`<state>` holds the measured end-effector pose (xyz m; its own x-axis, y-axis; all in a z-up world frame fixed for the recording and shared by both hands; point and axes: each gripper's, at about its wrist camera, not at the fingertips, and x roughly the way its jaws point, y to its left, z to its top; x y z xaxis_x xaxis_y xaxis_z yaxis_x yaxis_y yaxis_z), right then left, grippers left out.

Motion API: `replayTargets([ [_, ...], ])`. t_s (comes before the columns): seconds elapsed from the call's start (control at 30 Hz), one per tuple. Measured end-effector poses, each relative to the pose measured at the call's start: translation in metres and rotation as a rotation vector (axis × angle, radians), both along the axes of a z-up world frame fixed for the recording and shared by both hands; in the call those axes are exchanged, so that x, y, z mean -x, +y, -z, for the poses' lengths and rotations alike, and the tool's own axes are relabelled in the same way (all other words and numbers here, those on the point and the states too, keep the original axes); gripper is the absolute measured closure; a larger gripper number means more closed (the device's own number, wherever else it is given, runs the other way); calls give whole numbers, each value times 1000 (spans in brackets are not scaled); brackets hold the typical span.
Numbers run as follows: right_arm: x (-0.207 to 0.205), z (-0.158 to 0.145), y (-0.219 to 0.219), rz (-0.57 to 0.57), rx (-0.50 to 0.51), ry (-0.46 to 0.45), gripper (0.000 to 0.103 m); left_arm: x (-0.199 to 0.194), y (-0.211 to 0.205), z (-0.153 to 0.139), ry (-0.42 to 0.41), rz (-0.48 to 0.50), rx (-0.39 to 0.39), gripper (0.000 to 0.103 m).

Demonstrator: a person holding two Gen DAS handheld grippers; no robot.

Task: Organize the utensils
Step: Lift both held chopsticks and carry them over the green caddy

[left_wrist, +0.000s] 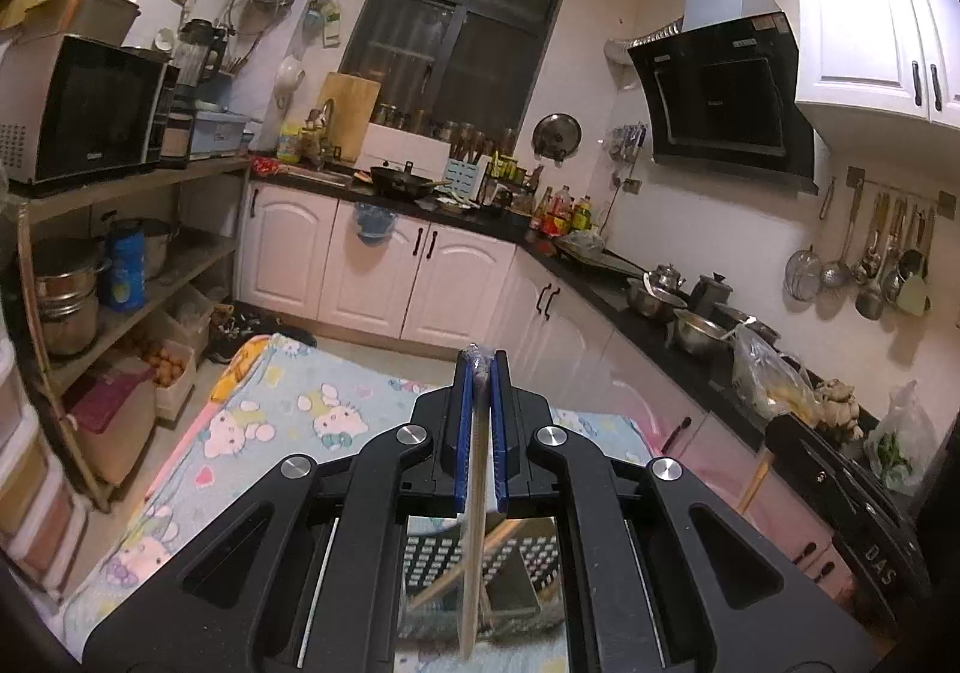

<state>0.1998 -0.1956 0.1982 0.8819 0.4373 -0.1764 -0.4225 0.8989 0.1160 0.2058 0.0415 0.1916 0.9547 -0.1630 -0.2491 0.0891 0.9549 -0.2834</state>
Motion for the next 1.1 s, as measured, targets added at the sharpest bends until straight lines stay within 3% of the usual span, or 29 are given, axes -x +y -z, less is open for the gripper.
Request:
replayTargets([
  [0.5,-43,6,29,-4,-6,-57,92,-39,-3,13,-26,14,7,102],
  [1.1,-88,69,49,13,20,-11,92,-67,4,62,-15,15,17,102],
])
